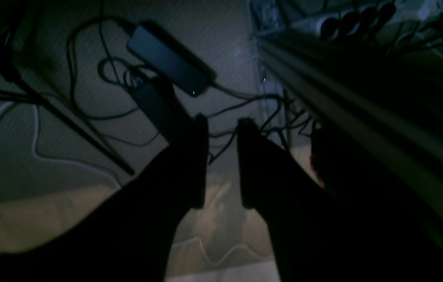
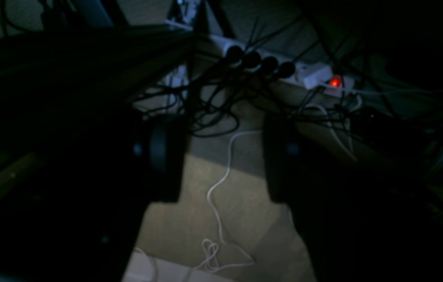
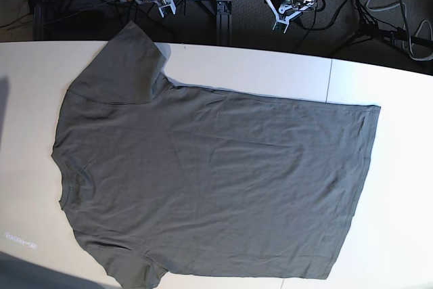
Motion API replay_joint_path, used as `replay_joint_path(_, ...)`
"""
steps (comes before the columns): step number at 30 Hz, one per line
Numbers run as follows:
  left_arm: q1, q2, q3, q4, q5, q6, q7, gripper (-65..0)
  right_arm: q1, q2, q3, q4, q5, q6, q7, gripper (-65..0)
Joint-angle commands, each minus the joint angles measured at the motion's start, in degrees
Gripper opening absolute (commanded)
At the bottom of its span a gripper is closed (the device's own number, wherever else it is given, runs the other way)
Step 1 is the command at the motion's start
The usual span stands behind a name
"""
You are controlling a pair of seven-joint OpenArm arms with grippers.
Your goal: Fold the T-shirt properly
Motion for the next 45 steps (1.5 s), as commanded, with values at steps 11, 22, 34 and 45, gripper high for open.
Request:
replay_joint_path(11, 1.05, 0.02, -0.04, 0.28, -1.03, 4.59, -5.97, -48.6, -0.04, 0.02, -0.04, 1.42, 0.22, -1.92, 0.66, -32.7)
replay_joint_path(22, 2.45, 0.02, -0.04, 0.35, 5.14, 0.35, 2.95, -48.6, -0.04, 0.02, -0.04, 1.62, 0.22, -1.95, 0.63, -32.6)
replay_joint_path(34, 2.47, -0.35, -0.04, 0.98, 6.69, -0.17, 5.88, -48.6, -0.52, 0.09, -0.04, 3.13, 0.2, -1.97, -2.67, -32.7)
replay_joint_path(45, 12.72, -8.09, -7.52, 20.55, 4.42, -10.8, 11.85, -48.6, -18.34, 7.13, -0.07, 25.0, 1.33, -1.88, -5.81, -32.7)
